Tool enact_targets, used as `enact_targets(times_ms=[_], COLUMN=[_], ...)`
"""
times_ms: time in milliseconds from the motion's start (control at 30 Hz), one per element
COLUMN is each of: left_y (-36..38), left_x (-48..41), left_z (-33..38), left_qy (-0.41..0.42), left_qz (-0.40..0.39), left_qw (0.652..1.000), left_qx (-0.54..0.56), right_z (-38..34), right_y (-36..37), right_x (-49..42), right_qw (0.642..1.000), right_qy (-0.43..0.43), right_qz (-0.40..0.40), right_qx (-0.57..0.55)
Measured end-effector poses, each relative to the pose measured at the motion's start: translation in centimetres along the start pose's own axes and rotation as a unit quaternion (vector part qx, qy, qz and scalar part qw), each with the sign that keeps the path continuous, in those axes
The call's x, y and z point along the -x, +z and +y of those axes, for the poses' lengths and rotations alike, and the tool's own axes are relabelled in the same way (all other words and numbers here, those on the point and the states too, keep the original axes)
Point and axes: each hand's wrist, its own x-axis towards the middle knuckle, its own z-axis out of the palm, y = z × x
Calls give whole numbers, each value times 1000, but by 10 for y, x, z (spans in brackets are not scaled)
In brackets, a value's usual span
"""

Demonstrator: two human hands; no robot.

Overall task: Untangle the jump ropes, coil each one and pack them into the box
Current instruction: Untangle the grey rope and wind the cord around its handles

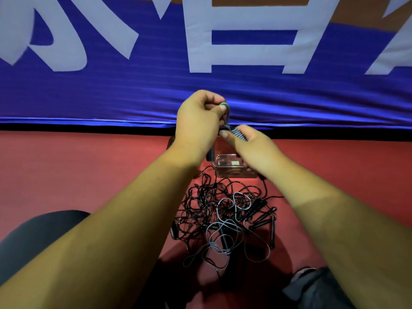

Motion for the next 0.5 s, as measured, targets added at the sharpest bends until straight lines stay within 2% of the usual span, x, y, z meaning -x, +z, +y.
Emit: enact_targets(times_ms=[133, 267, 500], left_y=[-2, -4, -1], left_x=[-6, -5, -9], left_z=[-9, -11, -13], left_qy=[-23, -57, -39], left_qz=[-5, -16, -29], left_qw=[998, 997, 990], left_qx=[-66, -56, -129], right_z=[5, 2, -6], right_y=[5, 4, 12], right_x=[-1, -1, 1], right_qw=[999, 999, 997], right_qy=[25, 46, 56], right_qz=[12, 5, 51], right_qx=[15, 27, 35])
